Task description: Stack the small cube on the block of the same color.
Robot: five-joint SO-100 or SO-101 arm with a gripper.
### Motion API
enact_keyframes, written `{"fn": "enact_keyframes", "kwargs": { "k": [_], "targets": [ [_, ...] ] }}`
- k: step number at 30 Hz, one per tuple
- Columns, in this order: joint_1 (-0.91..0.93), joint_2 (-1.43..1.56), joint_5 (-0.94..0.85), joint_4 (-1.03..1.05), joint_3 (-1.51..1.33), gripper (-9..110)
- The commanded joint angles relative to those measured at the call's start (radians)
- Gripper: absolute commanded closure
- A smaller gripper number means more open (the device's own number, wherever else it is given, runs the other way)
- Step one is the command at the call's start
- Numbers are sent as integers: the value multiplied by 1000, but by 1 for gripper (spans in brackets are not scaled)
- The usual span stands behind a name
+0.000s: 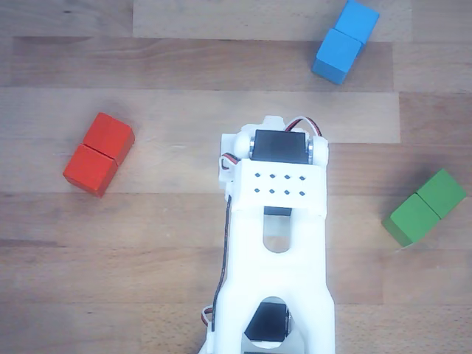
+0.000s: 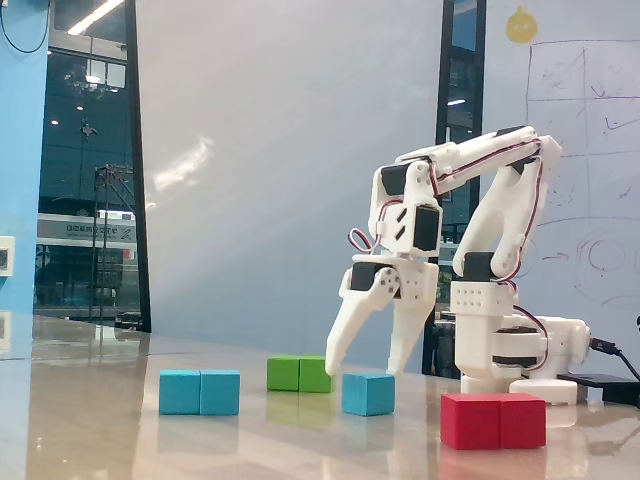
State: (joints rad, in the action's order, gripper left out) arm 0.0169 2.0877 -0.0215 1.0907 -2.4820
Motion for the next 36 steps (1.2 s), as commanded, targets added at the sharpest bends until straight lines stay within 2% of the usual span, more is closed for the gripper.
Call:
{"fn": "enact_keyframes", "kwargs": {
  "k": [1,13,23,36],
  "targets": [
    [3,-25,-6,-77,-6,70],
    [3,-55,-8,-114,-11,72],
    [3,-55,-8,-127,3,98],
    [3,-41,-9,-110,20,94]
  ]
}}
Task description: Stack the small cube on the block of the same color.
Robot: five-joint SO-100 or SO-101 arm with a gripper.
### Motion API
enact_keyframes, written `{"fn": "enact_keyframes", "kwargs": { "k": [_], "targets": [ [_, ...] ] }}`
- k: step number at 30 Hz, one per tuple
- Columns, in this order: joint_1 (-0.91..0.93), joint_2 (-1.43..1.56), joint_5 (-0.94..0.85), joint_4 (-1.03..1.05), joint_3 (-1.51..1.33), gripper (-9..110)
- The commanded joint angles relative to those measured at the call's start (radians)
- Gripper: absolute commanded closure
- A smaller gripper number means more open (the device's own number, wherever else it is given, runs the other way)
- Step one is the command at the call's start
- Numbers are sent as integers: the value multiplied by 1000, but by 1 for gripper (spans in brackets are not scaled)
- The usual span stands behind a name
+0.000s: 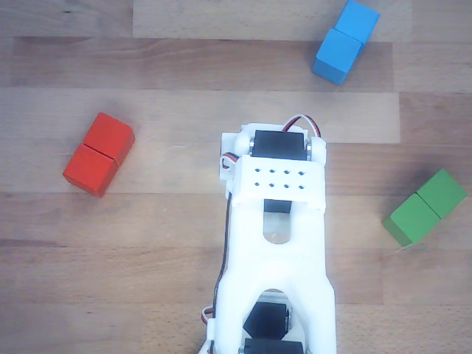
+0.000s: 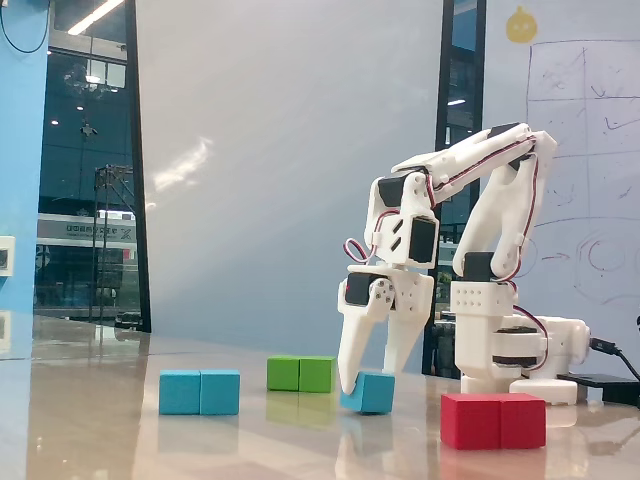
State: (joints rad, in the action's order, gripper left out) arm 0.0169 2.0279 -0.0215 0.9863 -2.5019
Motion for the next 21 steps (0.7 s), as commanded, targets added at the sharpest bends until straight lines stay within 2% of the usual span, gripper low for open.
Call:
{"fn": "enact_keyframes", "kwargs": {
  "k": [1,9,16,21],
  "targets": [
    [3,18,-9,-2,58,94],
    [5,-6,-11,140,308,94],
    [25,-173,-15,222,549,94],
    [81,-291,-120,230,767,94]
  ]
}}
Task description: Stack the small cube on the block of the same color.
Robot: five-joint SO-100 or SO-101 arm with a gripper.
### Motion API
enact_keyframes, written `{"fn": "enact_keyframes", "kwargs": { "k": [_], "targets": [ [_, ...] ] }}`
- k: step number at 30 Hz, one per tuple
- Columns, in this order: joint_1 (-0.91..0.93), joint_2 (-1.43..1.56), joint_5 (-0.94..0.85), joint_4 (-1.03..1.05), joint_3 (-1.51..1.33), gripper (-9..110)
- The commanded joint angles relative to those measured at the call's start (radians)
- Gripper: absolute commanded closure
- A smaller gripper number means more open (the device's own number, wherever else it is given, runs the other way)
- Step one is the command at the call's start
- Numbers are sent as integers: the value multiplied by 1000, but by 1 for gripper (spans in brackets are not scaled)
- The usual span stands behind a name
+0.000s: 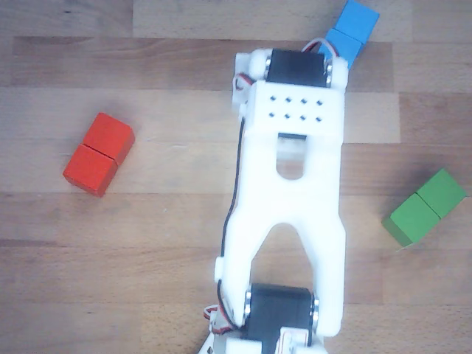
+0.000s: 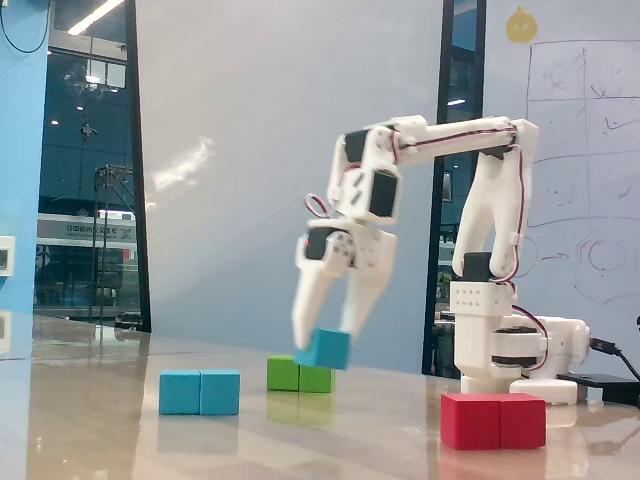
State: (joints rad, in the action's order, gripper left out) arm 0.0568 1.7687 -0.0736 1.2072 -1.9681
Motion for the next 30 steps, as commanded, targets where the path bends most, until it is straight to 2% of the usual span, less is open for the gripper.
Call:
{"fn": "enact_keyframes", "kwargs": {
  "k": [1,8,14,30],
  "targets": [
    [54,-58,-94,9,275,94],
    [132,-230,-209,11,522,94],
    [150,-362,-219,11,652,94],
    [152,-506,-222,9,746,94]
  ]
}}
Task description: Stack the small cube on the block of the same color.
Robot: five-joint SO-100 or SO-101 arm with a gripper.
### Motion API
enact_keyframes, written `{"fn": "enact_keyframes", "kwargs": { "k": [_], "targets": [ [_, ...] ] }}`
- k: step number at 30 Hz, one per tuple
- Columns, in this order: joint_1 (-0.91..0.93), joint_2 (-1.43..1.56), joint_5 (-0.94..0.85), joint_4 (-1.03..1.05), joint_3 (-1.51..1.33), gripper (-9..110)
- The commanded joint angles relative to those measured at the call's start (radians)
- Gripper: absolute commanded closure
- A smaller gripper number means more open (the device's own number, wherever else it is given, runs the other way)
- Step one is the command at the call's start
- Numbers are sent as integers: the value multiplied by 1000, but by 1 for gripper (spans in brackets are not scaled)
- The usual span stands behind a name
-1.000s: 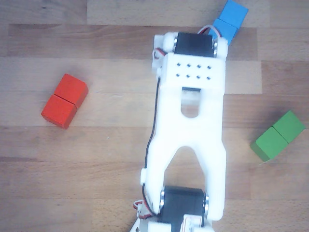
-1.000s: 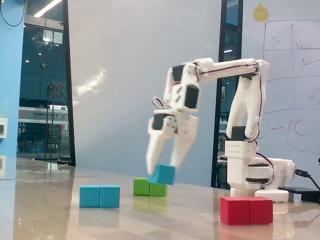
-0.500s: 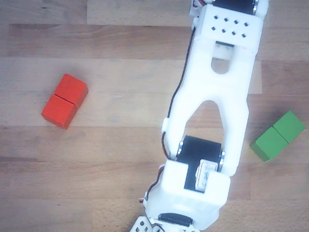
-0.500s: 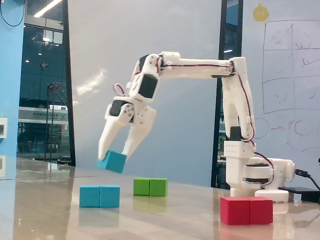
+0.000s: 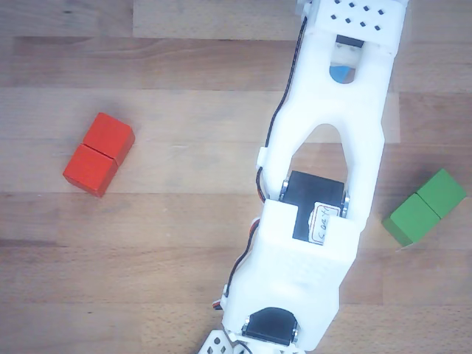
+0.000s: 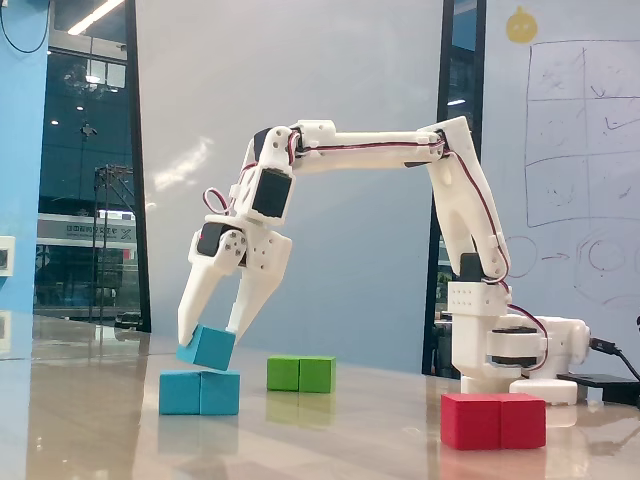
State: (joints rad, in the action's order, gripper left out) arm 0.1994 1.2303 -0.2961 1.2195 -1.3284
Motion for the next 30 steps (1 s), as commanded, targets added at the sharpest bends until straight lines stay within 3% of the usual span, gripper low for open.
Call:
{"fn": "enact_keyframes", "kwargs": {
  "k": [1,30],
  "targets": [
    [9,32,3,-3,106,94],
    [46,-3,3,-2,101,94]
  ]
}}
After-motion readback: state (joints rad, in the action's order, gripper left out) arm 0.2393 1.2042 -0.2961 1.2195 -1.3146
